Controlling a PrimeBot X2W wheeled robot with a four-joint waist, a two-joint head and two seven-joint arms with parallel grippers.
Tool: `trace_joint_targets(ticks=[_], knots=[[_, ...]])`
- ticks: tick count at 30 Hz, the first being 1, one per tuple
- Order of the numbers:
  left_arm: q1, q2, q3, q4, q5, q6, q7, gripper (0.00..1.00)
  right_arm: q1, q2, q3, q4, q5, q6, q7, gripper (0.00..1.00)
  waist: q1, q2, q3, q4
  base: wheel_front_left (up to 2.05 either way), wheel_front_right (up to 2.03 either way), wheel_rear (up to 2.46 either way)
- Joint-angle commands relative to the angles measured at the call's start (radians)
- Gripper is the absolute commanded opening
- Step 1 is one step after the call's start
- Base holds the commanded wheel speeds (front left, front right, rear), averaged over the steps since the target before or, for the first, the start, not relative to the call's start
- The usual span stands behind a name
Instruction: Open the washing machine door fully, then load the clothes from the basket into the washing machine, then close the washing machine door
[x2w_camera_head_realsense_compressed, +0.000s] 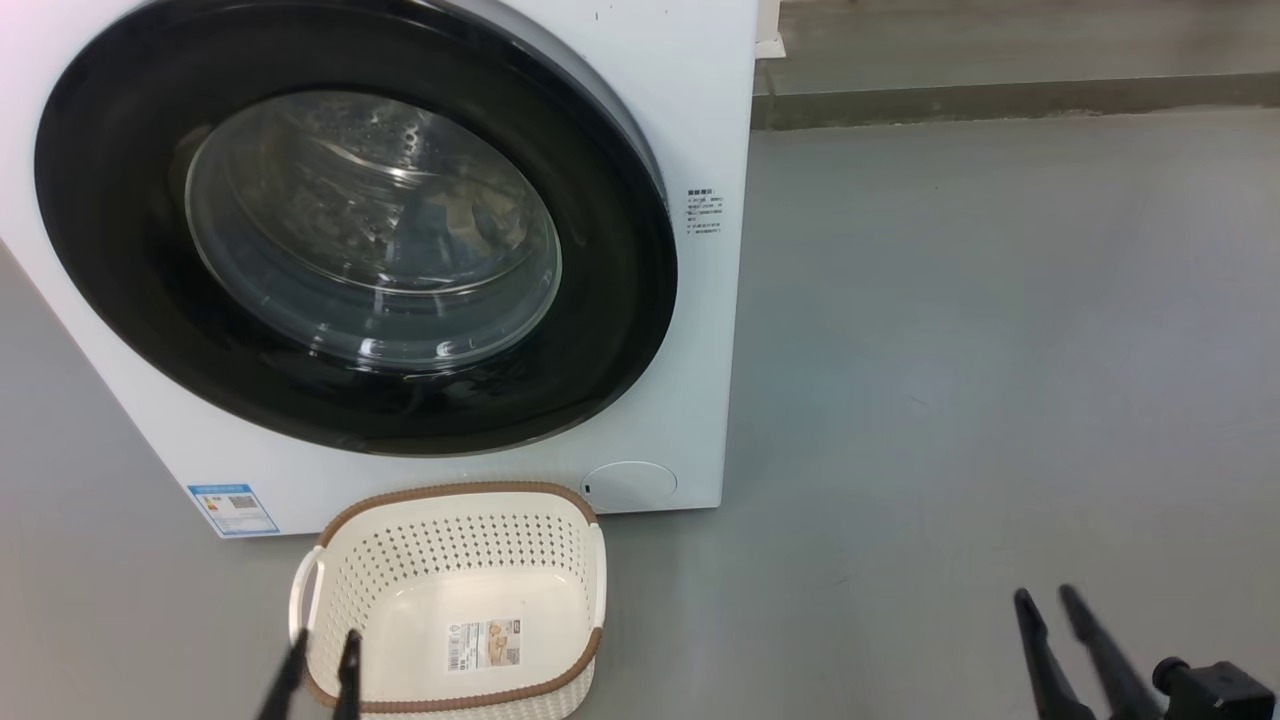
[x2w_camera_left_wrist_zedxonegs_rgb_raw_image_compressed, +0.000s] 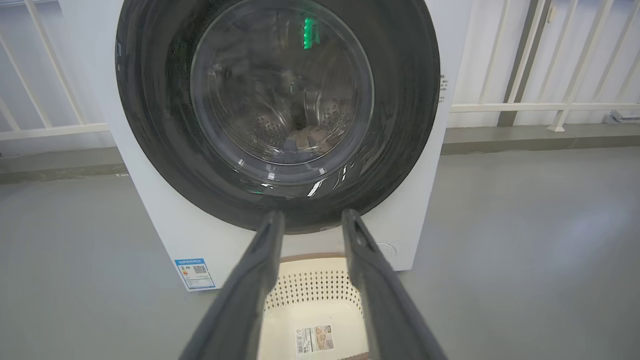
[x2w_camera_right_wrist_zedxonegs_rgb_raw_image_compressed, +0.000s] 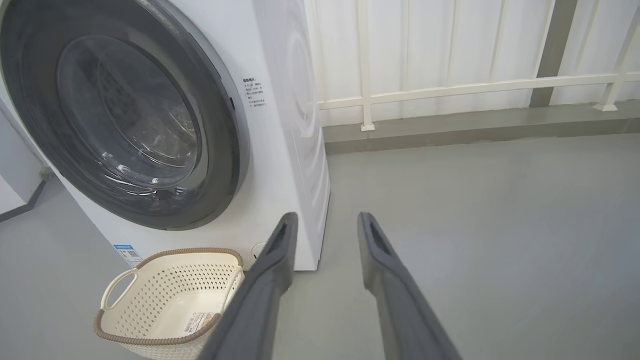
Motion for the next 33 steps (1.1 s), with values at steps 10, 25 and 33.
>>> trace_joint_targets(ticks=[10, 25, 33], knots=[[-0.005, -0.015, 0.011, 0.03, -0.086, -0.008, 0.021, 0.0, -0.013, 0.008, -0.003, 0.043, 0.082, 0.0, 0.019, 0.0, 0.0022, 0.0, 0.002, -0.003, 0.0, 0.0, 0.0], [-0.034, -0.021, 0.04, 0.047, -0.245, -0.022, 0.059, 0.0, -0.042, 0.012, -0.008, 0.061, 0.235, 0.0, 0.053, 0.0, 0.0001, 0.0, 0.011, -0.008, 0.0, 0.0, 0.0], [-0.051, -0.025, 0.056, 0.057, -0.336, -0.03, 0.081, 0.0, -0.059, 0.014, -0.011, 0.071, 0.322, -0.001, 0.073, 0.0, 0.0, 0.0, 0.016, -0.01, 0.0, 0.0, 0.0]])
